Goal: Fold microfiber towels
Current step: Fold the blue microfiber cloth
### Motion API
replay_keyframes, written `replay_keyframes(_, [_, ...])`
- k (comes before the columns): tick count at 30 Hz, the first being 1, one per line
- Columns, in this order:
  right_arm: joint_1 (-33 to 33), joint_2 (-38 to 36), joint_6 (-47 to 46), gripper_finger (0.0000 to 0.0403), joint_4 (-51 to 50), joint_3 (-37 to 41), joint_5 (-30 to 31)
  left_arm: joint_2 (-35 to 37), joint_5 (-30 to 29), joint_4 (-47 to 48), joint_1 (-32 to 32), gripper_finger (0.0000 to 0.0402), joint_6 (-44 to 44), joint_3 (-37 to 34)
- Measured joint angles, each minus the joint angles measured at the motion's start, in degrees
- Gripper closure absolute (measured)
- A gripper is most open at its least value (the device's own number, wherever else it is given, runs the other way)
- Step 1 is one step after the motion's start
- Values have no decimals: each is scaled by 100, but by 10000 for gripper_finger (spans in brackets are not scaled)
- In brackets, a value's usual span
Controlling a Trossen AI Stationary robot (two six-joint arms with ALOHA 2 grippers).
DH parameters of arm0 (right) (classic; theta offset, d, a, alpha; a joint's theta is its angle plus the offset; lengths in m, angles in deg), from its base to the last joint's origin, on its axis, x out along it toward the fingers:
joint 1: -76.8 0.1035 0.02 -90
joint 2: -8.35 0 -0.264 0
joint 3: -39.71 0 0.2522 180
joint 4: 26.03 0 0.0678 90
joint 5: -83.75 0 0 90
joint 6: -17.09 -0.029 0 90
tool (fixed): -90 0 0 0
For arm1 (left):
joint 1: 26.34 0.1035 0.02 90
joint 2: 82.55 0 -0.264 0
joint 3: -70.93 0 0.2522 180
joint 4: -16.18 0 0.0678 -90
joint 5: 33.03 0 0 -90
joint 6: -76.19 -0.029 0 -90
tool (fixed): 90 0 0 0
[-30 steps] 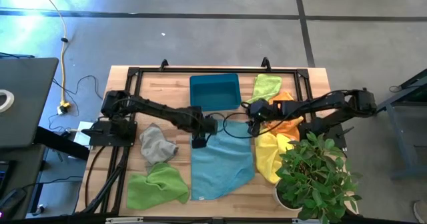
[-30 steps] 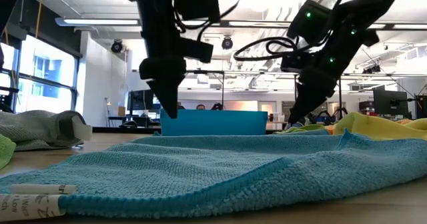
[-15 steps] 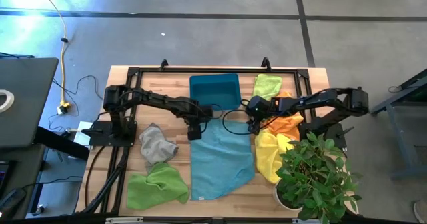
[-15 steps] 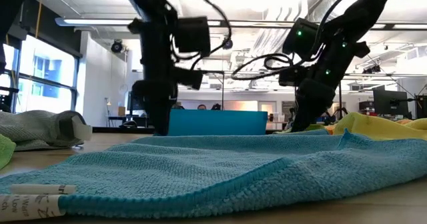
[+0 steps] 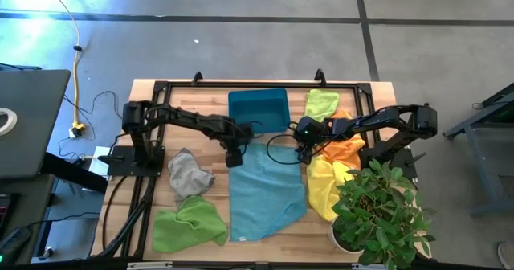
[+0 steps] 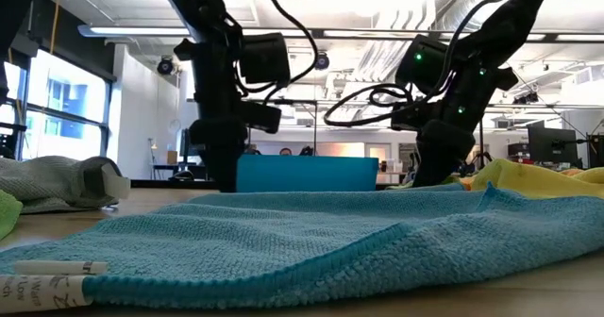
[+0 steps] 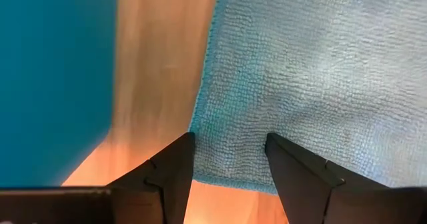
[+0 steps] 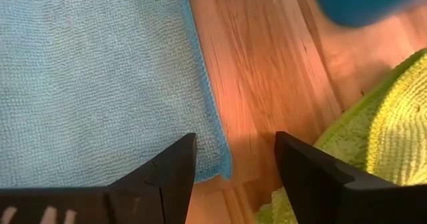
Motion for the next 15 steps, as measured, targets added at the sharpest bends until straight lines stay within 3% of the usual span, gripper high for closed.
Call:
replay_keyframes(5, [2,2,60,206,-42,0,-26,-7,-3,-177,-166,233,4,-2])
replay_keyframes(15, [104,7,-21,206,-105,0,2,-18,-117,-220,-253,309,55,-7])
